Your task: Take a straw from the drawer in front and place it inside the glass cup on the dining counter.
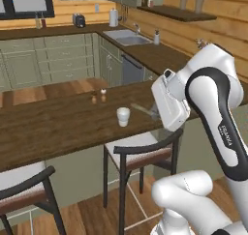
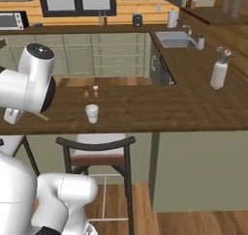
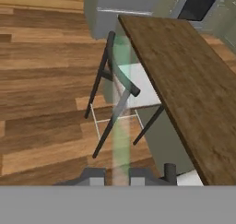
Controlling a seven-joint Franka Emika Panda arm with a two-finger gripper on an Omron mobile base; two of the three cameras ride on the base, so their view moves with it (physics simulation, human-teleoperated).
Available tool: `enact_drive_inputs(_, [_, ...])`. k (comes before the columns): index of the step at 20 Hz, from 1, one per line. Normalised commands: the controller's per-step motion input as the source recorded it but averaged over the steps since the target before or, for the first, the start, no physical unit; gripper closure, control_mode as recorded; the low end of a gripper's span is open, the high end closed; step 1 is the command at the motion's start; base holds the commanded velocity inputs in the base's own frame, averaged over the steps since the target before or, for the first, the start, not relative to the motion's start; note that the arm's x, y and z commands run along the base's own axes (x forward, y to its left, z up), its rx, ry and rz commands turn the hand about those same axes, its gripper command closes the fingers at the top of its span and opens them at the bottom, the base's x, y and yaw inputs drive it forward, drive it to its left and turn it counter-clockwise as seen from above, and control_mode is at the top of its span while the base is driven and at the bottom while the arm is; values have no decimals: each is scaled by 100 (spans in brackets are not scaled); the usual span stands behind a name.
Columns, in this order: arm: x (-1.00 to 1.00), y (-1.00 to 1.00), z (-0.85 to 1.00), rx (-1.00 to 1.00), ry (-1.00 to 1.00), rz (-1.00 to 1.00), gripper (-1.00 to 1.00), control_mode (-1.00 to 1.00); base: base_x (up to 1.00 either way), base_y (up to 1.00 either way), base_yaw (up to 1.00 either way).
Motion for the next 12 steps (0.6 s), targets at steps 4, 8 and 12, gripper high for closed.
enact_drive_inputs(4, [0,0,0,0,0,0,100,100,37,-49,49])
enact_drive_inputs(8, [0,0,0,0,0,0,100,100,36,-57,45])
enact_drive_inputs(12, [0,0,0,0,0,0,100,100,48,-53,25])
